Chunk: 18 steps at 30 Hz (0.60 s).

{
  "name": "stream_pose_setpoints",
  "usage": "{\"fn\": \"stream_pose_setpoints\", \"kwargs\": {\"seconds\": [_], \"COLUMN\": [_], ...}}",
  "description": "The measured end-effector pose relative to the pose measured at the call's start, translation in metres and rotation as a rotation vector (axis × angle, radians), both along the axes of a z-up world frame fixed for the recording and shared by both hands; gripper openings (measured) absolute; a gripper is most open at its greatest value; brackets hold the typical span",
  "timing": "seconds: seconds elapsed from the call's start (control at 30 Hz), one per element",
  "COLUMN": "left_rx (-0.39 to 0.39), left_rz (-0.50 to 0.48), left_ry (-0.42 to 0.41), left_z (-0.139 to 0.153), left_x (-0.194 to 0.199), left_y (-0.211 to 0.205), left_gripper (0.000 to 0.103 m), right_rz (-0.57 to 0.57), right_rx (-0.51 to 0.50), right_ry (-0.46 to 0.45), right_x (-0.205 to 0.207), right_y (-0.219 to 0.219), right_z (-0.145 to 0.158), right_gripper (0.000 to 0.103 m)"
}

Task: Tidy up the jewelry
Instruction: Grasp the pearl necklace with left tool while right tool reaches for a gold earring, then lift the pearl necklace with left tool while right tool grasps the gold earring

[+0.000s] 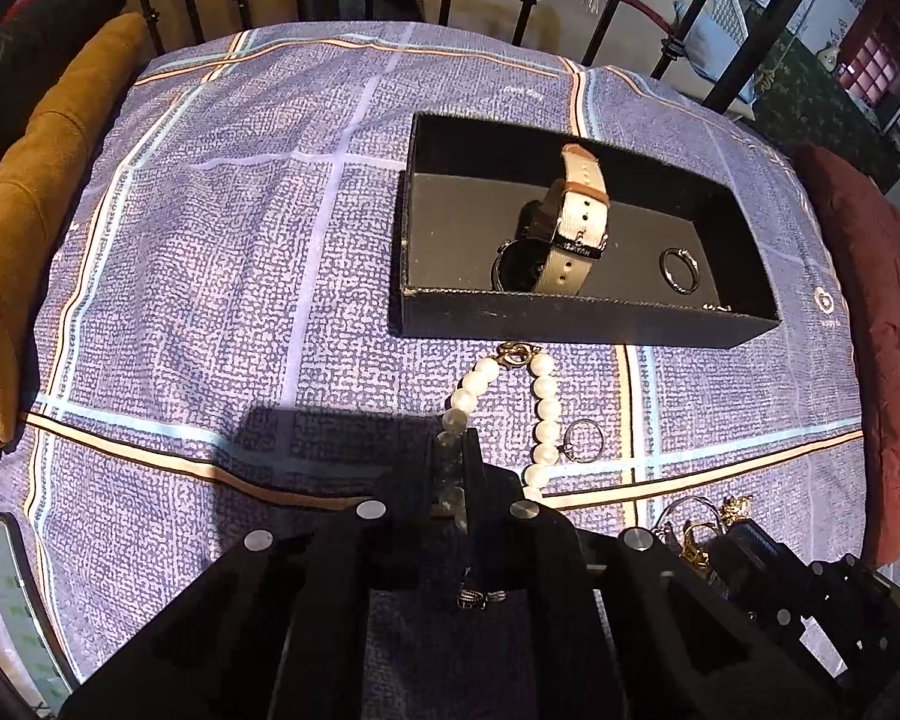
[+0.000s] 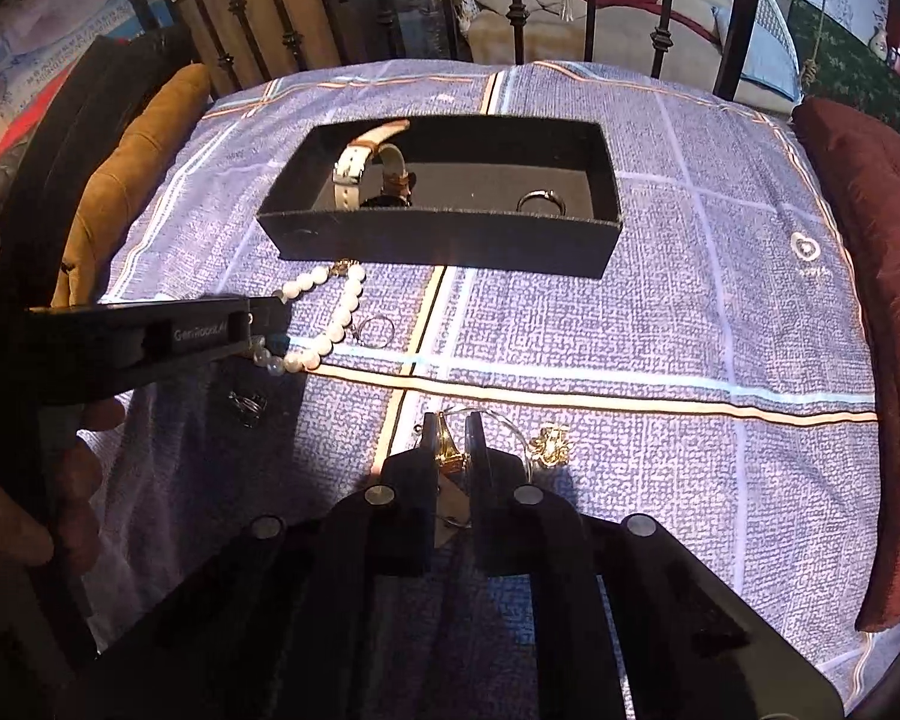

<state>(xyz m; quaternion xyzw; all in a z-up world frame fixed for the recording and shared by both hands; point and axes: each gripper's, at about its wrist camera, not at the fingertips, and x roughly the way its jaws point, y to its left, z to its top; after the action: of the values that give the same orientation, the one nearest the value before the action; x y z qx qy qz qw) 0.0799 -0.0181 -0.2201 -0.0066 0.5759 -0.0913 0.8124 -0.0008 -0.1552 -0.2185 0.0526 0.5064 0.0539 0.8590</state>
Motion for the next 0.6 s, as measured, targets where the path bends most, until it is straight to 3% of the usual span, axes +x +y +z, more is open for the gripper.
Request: {"fn": "stream_pose_setpoints", "kwargs": {"seconds": [0.33,0.57,0.6], "left_rx": [-0.068,-0.088,-0.085], "left_rz": [0.004,-0.005,-0.008], "left_ry": [-0.049,-0.084,-0.088], "left_z": [0.041,0.061,0.063], "left_x": [-0.011,-0.012,-0.012], "left_y": [0.003,0.003,0.004], "left_gripper": [0.009,0.009,0.009], "right_rz": [-0.035,-0.028,-0.026], "right_rx": [0.032,0.035,0.034], "right_ry": [-0.033,-0.014,-0.007], "right_x": [-0.002,0.001,0.001], "right_y": [-0.015,-0.018,-0.017], "right_z": [0.022,0.016,0.013], "right_gripper": [0.006,0.007,0.012]}}
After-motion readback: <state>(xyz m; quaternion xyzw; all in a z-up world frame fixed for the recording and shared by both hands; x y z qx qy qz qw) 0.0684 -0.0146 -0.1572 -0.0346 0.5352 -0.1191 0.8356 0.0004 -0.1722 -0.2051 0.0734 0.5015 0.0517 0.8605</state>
